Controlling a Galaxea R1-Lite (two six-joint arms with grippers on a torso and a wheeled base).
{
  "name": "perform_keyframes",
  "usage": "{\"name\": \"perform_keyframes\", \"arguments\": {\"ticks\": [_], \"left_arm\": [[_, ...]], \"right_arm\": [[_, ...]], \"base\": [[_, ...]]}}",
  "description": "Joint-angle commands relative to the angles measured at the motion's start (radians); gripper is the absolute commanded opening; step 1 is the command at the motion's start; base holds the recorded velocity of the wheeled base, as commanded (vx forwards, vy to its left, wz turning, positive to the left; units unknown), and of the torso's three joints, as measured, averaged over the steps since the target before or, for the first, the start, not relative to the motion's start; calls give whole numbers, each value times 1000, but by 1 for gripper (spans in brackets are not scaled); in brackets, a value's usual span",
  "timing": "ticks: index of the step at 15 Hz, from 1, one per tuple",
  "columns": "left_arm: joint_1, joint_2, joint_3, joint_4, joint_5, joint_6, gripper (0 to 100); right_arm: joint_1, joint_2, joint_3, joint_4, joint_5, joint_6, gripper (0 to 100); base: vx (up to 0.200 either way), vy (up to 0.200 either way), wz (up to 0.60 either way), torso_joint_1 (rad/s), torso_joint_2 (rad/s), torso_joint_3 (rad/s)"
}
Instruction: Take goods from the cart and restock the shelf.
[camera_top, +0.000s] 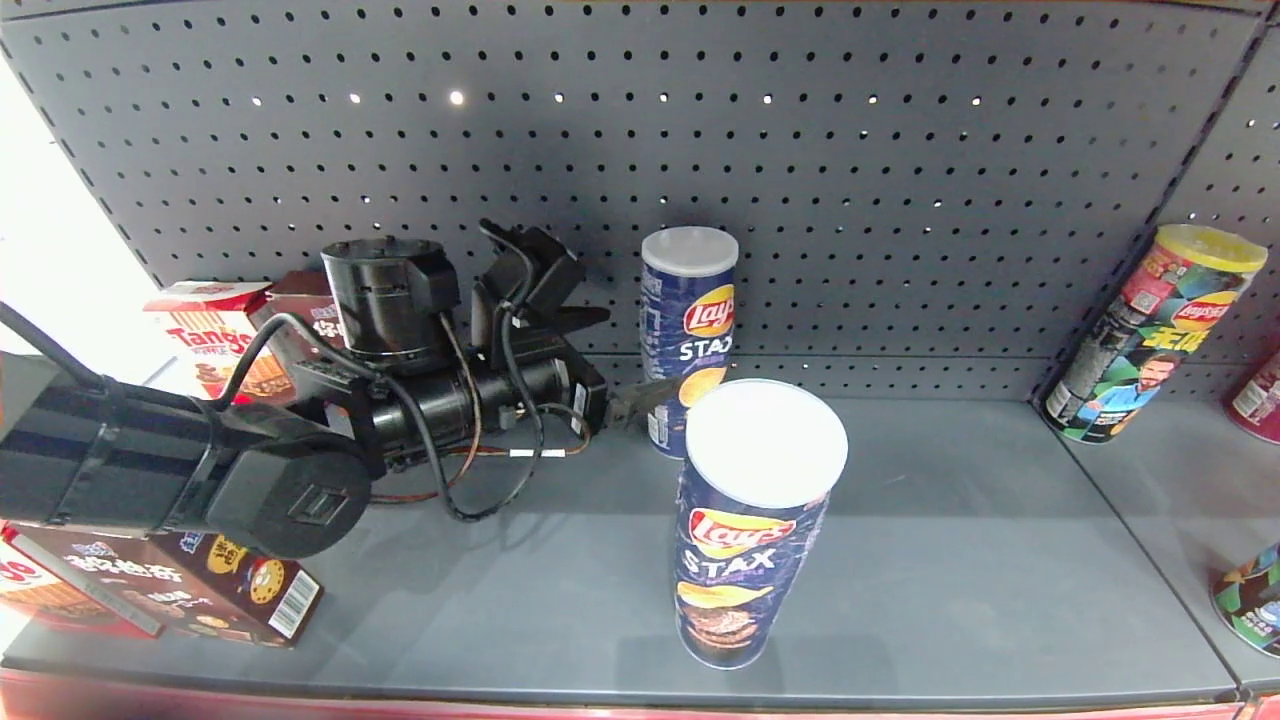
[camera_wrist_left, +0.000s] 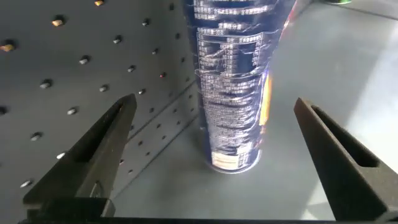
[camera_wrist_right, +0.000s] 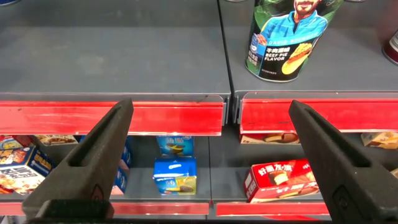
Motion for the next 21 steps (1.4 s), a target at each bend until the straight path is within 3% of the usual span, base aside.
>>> {"name": "perform_keyframes", "arguments": {"ticks": [1, 11, 21], "left_arm": [[2, -7, 0, 0, 15, 0, 100], [14, 2, -22, 0, 102, -4, 100], [31, 13, -27, -2, 125, -6, 100]], "right_arm": [[0, 2, 0, 0, 0, 0, 100], [0, 2, 0, 0, 0, 0, 100], [0, 2, 0, 0, 0, 0, 100]], "base": [[0, 0, 0, 0, 0, 0], [0, 0, 0, 0, 0, 0], [0, 0, 0, 0, 0, 0]]}}
